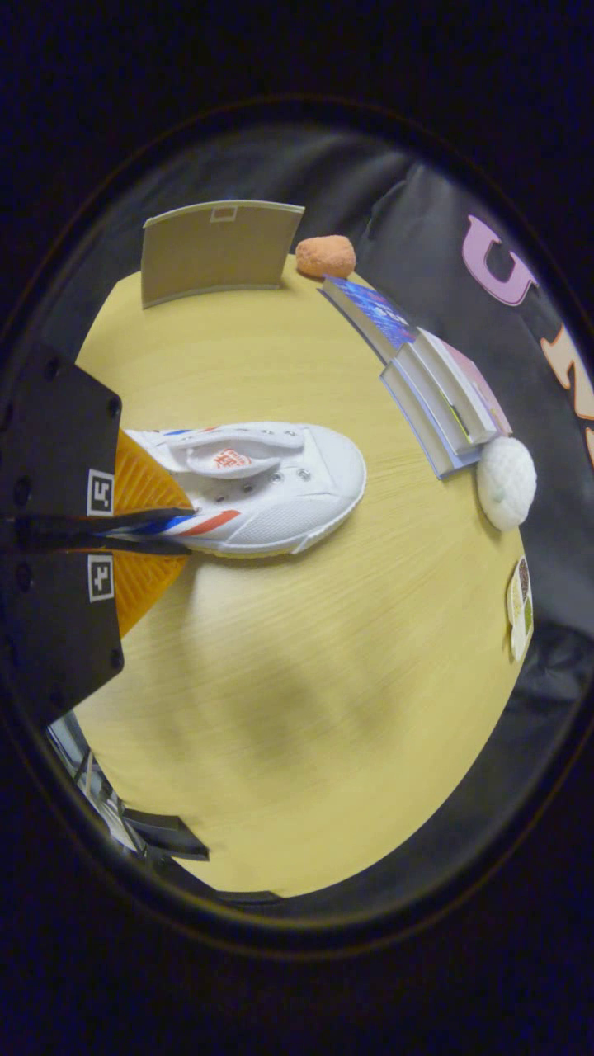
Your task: Open the storage box then place both shoes into the box .Put the left shoe in first, then the right shoe, with the right side of both shoes facing outward in a uniform manner.
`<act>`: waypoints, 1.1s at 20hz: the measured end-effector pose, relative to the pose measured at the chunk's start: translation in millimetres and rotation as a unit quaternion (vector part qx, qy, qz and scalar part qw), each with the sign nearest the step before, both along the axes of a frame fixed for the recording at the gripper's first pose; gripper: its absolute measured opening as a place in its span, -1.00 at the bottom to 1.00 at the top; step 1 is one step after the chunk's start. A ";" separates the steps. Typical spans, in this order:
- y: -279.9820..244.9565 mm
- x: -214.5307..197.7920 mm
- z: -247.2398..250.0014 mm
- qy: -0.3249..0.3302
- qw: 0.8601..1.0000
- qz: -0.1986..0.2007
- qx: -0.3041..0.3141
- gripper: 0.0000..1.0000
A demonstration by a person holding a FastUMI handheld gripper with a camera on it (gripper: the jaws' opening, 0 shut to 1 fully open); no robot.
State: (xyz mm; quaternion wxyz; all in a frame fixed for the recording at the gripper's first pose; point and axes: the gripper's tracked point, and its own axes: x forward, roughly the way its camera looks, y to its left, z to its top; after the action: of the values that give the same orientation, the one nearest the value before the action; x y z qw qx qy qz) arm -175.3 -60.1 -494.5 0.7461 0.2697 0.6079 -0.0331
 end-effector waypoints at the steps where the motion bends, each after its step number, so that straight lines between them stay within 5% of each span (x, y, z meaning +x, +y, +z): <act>1: 7.6 2.5 5.4 0.000 1.000 -0.009 0.015 -0.94; 8: 91.4 51.5 77.4 -0.036 0.992 -0.034 0.115 -0.94; 16: 253.4 122.8 198.9 -0.124 0.974 0.041 0.187 -0.95; 22: 361.9 121.3 234.7 -0.128 0.963 0.093 0.221 -0.94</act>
State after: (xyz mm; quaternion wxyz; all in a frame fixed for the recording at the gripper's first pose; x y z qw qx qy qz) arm -54.0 301.7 -259.8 0.7392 0.3722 0.5222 0.2057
